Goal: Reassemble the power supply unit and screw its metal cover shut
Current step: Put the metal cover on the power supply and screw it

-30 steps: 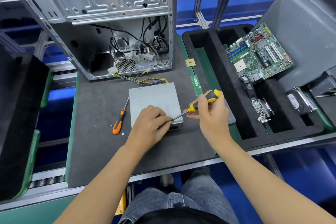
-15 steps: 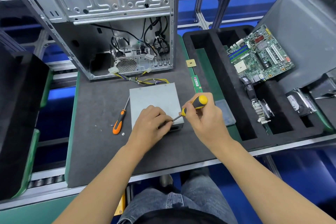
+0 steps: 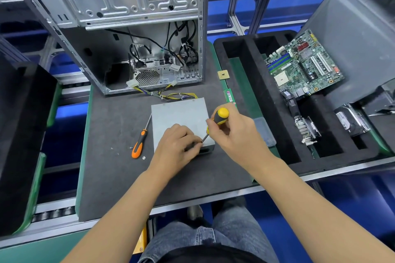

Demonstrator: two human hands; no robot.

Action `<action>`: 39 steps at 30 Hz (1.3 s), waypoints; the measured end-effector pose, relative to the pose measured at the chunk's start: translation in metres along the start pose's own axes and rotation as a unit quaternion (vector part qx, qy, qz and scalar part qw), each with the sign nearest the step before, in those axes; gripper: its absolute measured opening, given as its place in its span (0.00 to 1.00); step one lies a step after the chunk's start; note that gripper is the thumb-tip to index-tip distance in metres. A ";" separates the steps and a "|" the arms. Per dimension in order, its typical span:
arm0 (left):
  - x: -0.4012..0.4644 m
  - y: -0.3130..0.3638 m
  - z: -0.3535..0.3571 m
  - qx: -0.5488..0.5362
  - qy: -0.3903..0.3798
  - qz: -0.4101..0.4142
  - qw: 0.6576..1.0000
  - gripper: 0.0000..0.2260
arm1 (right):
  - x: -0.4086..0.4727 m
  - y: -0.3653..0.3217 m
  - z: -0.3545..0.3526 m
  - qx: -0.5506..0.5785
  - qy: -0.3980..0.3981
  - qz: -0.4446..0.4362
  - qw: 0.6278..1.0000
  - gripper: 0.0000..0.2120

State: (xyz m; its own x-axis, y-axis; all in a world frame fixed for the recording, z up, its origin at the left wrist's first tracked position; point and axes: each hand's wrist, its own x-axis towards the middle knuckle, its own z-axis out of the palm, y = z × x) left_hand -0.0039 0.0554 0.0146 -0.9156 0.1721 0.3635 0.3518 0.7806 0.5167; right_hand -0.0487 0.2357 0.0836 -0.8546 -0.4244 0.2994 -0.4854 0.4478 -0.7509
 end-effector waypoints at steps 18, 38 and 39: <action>0.000 -0.005 0.008 -0.010 0.025 -0.024 0.999 0.05 | 0.055 -0.046 -0.035 -0.304 -0.243 -0.113 0.914 0.08; 0.039 0.047 -0.040 -0.370 0.081 -0.212 0.901 0.19 | 0.077 -0.084 -0.038 -0.428 -0.281 -0.089 0.854 0.11; 0.039 0.048 -0.039 -0.370 0.089 -0.225 0.897 0.18 | 0.077 -0.083 -0.039 -0.453 -0.266 -0.083 0.847 0.14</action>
State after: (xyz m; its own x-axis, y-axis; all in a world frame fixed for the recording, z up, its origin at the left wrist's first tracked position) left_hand -0.0151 0.0761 0.0833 -0.9749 -0.2103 0.0729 0.0476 0.1230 0.9913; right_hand -0.0810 0.1967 0.1920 -0.6732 -0.7276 -0.1318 -0.7394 0.6645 0.1086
